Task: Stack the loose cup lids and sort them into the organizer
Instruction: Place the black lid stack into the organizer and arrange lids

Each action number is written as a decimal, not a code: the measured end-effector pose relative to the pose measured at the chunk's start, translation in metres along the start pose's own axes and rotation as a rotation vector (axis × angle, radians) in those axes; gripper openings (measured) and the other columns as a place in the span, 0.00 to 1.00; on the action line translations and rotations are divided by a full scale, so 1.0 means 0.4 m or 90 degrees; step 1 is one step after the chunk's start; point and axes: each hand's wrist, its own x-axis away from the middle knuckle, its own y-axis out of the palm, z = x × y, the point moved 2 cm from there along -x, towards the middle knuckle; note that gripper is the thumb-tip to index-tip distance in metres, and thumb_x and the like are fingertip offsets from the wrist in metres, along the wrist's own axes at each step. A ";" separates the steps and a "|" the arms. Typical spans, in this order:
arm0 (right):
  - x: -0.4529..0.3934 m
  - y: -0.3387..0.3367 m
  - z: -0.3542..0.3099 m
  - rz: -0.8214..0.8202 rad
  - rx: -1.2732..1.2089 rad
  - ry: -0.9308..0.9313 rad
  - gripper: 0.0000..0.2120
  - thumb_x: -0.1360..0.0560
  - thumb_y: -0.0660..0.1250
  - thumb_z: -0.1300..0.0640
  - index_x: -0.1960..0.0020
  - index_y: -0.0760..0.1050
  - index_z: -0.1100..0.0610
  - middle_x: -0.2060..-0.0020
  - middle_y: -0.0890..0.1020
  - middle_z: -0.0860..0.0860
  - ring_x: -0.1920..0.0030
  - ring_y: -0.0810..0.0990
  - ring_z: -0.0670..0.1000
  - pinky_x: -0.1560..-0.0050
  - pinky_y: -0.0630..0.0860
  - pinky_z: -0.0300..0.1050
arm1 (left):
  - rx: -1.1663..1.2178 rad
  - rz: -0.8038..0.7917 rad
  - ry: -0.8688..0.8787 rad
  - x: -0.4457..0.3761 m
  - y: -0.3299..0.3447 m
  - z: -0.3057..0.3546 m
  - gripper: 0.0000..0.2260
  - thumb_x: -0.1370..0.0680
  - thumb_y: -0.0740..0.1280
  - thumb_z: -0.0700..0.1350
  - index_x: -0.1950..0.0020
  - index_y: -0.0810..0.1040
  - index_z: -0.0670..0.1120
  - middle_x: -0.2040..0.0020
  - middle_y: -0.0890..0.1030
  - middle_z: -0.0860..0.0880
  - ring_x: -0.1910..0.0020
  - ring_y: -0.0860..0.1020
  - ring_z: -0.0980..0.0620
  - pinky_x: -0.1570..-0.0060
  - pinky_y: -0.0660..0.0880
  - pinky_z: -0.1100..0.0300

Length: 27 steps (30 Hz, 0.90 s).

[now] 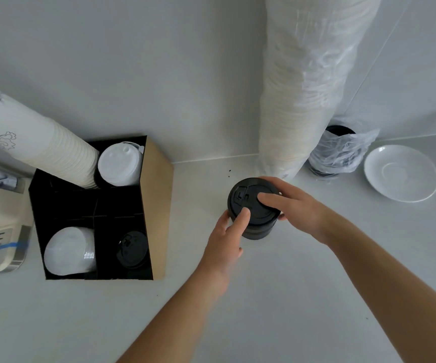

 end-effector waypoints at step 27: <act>0.033 0.031 0.079 0.098 -0.240 0.072 0.10 0.21 0.62 0.55 0.43 0.80 0.50 0.52 0.84 0.46 0.50 0.80 0.46 0.50 0.73 0.45 | 0.141 0.074 -0.193 -0.048 -0.055 -0.059 0.29 0.21 0.58 0.62 0.29 0.71 0.42 0.32 0.75 0.47 0.30 0.71 0.51 0.28 0.64 0.49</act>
